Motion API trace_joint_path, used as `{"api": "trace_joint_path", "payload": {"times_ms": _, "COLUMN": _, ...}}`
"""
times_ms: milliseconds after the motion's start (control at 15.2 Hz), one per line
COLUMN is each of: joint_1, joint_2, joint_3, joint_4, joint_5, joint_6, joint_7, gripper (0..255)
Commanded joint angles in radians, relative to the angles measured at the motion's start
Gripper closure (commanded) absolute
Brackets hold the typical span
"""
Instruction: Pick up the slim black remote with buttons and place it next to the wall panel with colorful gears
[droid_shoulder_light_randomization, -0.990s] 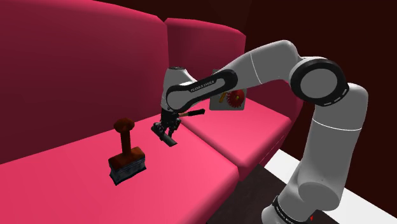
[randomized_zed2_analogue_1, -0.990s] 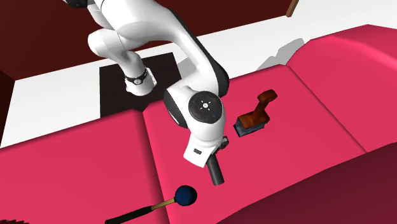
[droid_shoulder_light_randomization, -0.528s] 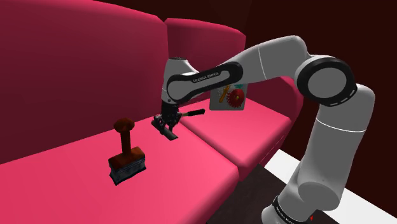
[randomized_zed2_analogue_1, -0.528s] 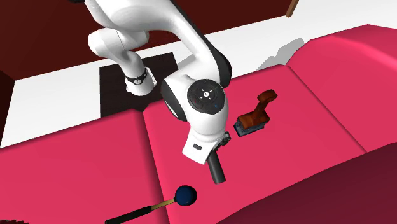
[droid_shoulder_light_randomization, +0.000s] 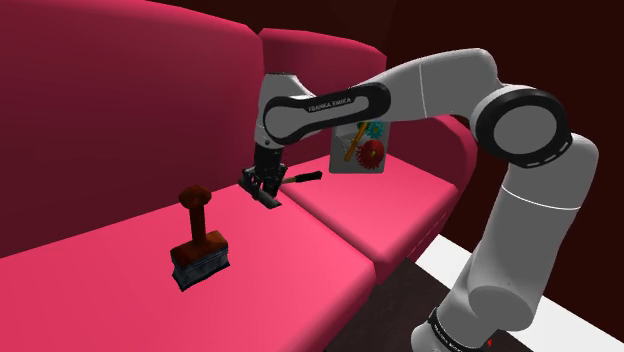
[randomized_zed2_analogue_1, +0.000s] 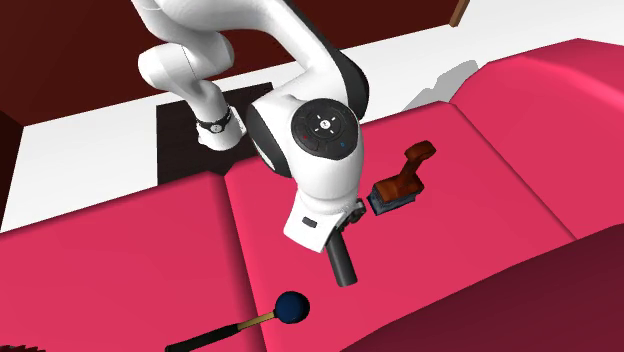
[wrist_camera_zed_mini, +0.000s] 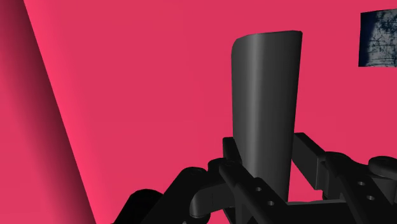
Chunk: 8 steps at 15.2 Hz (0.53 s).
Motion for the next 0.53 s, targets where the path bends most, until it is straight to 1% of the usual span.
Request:
{"api": "trace_joint_path", "payload": {"times_ms": 0, "joint_1": 0.000, "joint_2": -0.011, "joint_3": 0.001, "joint_4": 0.015, "joint_5": 0.002, "joint_6": -0.025, "joint_7": 0.002, "gripper": 255}}
{"api": "trace_joint_path", "payload": {"times_ms": 462, "joint_1": -0.001, "joint_2": -0.033, "joint_3": 0.001, "joint_4": 0.081, "joint_5": 0.005, "joint_6": -0.114, "joint_7": 0.004, "gripper": 255}}
